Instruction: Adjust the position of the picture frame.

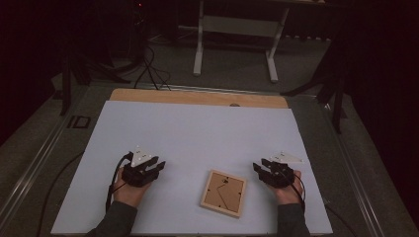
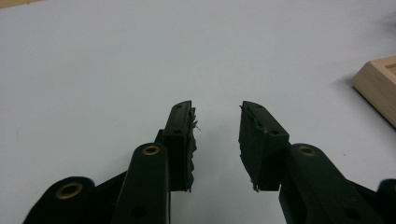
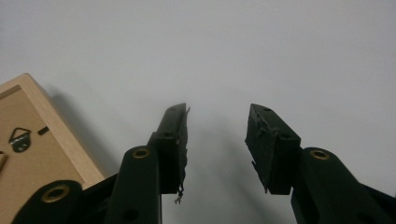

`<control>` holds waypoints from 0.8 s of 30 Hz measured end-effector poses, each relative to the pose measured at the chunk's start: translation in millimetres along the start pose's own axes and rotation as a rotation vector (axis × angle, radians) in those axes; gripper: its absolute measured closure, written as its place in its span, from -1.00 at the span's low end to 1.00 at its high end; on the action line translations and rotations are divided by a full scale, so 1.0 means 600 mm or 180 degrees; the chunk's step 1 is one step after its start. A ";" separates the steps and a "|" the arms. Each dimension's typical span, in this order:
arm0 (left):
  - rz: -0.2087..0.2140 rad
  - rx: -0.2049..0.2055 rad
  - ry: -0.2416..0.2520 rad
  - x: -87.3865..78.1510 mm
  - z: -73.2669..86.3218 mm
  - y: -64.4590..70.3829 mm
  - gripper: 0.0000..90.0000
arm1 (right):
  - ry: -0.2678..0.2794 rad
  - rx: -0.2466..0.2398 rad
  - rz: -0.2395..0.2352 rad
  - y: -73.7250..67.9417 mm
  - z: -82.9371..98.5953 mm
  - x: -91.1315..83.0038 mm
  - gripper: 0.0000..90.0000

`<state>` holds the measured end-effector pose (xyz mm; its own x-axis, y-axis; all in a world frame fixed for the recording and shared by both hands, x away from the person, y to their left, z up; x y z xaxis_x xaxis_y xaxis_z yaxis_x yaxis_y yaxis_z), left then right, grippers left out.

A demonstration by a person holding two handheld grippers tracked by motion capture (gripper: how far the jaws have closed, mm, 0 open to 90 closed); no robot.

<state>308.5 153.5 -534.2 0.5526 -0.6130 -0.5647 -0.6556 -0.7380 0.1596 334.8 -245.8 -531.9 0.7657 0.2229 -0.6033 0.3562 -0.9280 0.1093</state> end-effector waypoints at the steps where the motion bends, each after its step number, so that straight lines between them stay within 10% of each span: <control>1: 0.0009 -0.0006 0.0001 0.001 0.000 0.001 0.44 | 0.0003 -0.0003 -0.0013 -0.002 0.000 0.000 0.28; 24: 0.0360 0.0084 -0.0070 0.011 -0.004 0.040 0.64 | 0.0084 -0.0221 -0.0271 -0.044 -0.011 -0.006 0.54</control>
<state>297.4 131.1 -532.0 0.4631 -0.6853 -0.5620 -0.7266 -0.6567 0.2020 326.3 -220.0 -527.7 0.7447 0.3086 -0.5918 0.4561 -0.8827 0.1136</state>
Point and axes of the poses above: each handheld gripper's, and its own axes: x roughly forward along the jaws, z roughly out of its underside, y roughly to its right, the point moved 4 cm from there along x, roughly forward along the jaws, and after that the axes turned 12 degrees about z, right-handed, at the moved point
